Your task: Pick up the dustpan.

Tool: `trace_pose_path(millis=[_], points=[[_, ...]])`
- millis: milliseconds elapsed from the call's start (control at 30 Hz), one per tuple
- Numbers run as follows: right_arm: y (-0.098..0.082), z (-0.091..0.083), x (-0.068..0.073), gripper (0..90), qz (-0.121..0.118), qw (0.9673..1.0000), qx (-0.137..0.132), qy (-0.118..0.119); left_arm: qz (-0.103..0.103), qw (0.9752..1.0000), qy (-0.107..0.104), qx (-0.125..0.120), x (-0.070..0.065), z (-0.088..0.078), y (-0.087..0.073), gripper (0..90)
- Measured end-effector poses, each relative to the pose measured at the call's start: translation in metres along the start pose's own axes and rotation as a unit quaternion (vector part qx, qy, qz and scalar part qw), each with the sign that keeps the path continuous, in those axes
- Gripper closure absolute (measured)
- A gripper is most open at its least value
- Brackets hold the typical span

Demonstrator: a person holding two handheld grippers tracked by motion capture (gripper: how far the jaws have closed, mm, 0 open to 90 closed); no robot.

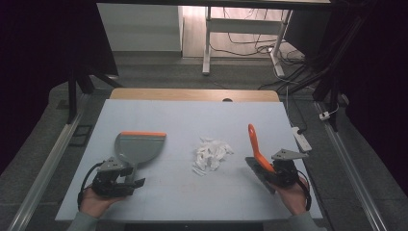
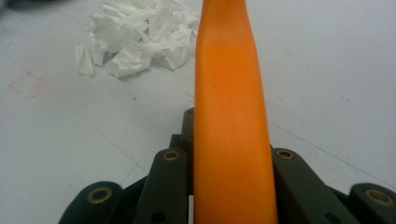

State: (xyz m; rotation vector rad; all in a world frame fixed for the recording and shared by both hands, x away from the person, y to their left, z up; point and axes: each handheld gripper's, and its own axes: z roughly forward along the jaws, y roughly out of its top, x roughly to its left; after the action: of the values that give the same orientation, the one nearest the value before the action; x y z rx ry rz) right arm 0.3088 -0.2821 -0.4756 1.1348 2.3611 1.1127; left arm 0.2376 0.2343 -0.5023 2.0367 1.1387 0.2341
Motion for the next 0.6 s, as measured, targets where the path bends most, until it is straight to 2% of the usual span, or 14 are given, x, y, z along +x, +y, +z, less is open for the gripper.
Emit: trace_pose_path(millis=[600], points=[[0.0000, -0.0007, -0.0005, 76.5, -0.001, 1.0000, -0.001, -0.002, 0.000, 1.0000, 0.001, 0.000, -0.0002, -0.0006, 0.0004, 32.3]])
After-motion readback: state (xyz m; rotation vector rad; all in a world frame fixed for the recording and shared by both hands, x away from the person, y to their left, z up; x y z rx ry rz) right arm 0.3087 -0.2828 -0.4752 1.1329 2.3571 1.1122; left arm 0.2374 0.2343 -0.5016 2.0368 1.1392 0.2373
